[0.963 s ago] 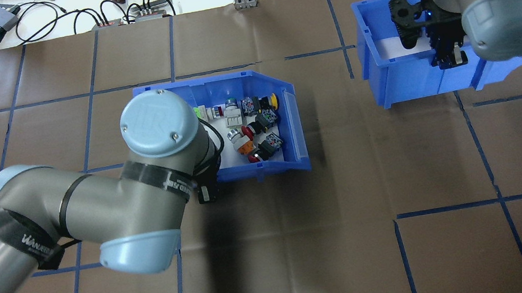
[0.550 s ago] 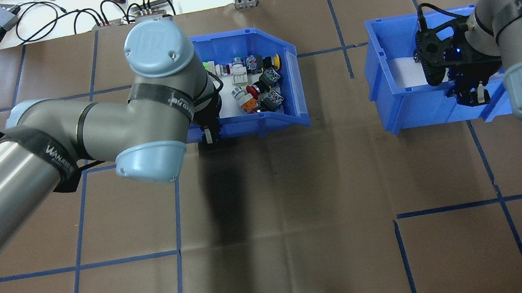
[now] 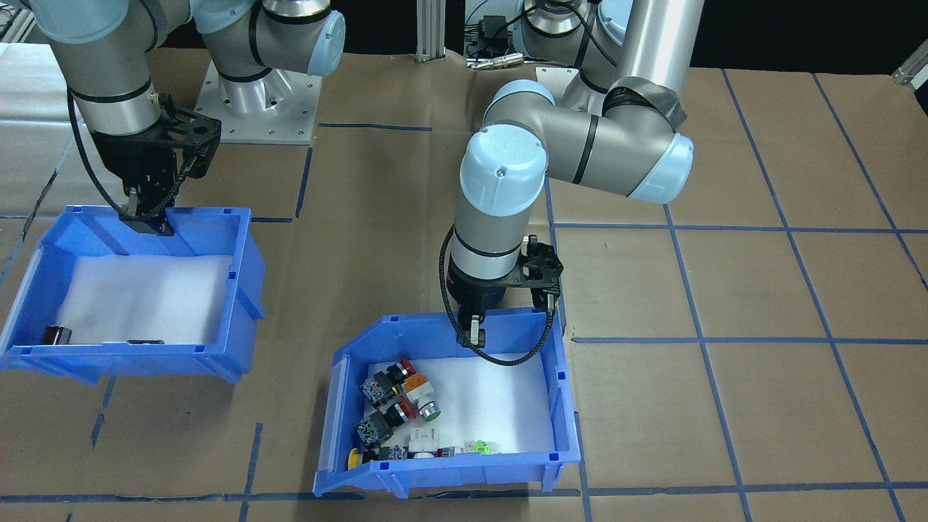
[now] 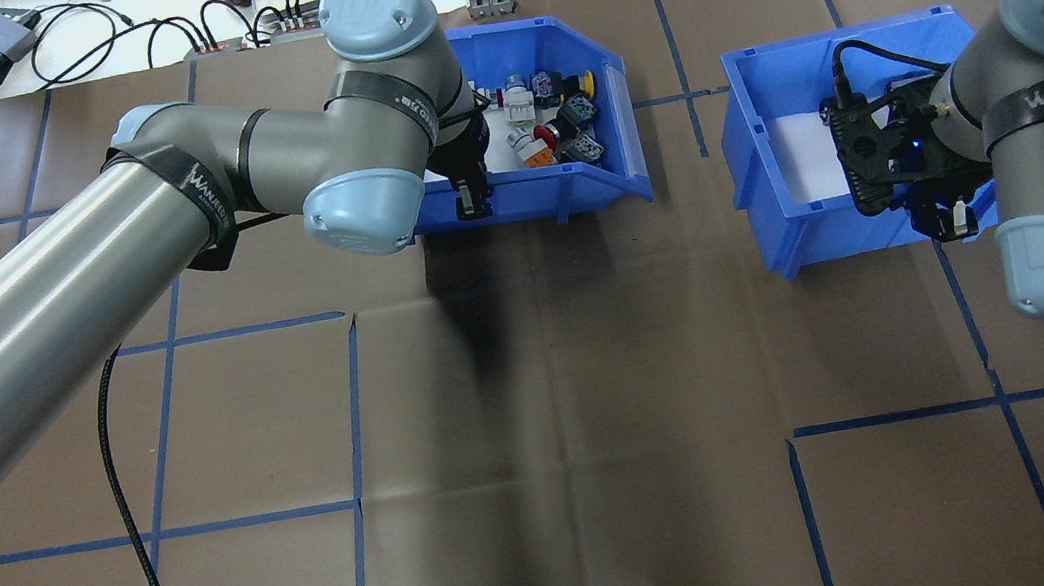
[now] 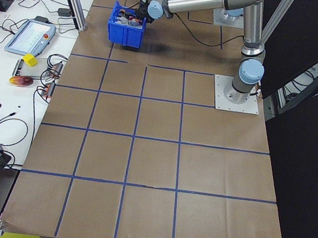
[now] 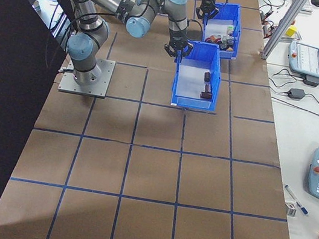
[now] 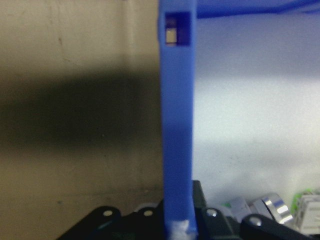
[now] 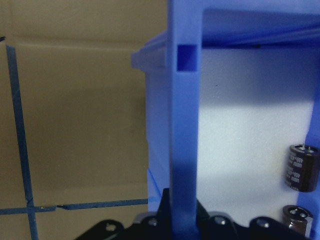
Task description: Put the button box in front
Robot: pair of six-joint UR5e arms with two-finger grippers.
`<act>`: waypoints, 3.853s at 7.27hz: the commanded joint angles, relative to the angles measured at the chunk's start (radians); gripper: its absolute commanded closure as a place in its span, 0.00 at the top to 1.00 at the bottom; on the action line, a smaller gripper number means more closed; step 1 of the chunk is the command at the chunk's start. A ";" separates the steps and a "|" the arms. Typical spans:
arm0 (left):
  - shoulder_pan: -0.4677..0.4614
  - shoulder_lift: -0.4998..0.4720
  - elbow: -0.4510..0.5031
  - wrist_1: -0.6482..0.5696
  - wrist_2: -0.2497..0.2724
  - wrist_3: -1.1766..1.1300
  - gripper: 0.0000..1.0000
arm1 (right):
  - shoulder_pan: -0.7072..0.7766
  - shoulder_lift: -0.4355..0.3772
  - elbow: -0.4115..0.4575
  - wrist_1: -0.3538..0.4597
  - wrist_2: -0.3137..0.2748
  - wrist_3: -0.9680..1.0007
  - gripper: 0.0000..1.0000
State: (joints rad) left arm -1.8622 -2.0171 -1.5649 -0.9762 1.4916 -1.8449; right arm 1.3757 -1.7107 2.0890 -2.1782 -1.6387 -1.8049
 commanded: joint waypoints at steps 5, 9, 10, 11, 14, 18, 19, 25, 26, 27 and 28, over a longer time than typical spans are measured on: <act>-0.003 -0.048 0.012 -0.004 -0.057 -0.007 0.23 | -0.015 0.028 0.002 -0.022 0.005 -0.001 0.06; 0.006 -0.010 0.017 -0.056 -0.053 -0.001 0.80 | -0.032 0.026 0.006 -0.011 0.014 -0.002 0.07; 0.015 0.039 0.046 -0.147 -0.051 0.027 0.80 | -0.032 0.016 0.028 -0.006 0.014 -0.004 0.07; 0.021 0.085 0.084 -0.299 -0.048 0.176 0.86 | -0.029 -0.015 0.070 0.003 0.013 -0.004 0.07; 0.164 0.226 0.114 -0.527 -0.047 0.672 0.87 | -0.026 -0.171 0.132 0.194 0.002 -0.004 0.07; 0.310 0.350 0.094 -0.536 -0.042 1.686 0.99 | 0.009 -0.187 0.132 0.227 0.014 0.010 0.07; 0.317 0.359 0.094 -0.536 -0.021 1.936 0.99 | 0.054 -0.185 0.134 0.222 0.014 0.047 0.07; 0.383 0.425 0.048 -0.521 0.064 2.024 0.96 | 0.540 -0.124 0.132 0.095 0.010 0.585 0.07; 0.383 0.423 0.046 -0.519 0.108 2.024 0.97 | 0.593 -0.094 0.131 0.089 0.001 0.629 0.07; 0.383 0.413 0.043 -0.518 0.105 2.021 0.97 | 0.647 -0.067 0.131 0.031 -0.001 0.665 0.07; 0.383 0.416 0.043 -0.518 0.101 2.014 0.98 | 0.689 -0.046 0.131 0.020 -0.001 0.702 0.08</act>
State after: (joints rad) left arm -1.4788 -1.6003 -1.5203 -1.4952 1.5904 0.1754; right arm 2.0064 -1.7855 2.2199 -2.1284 -1.6382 -1.1509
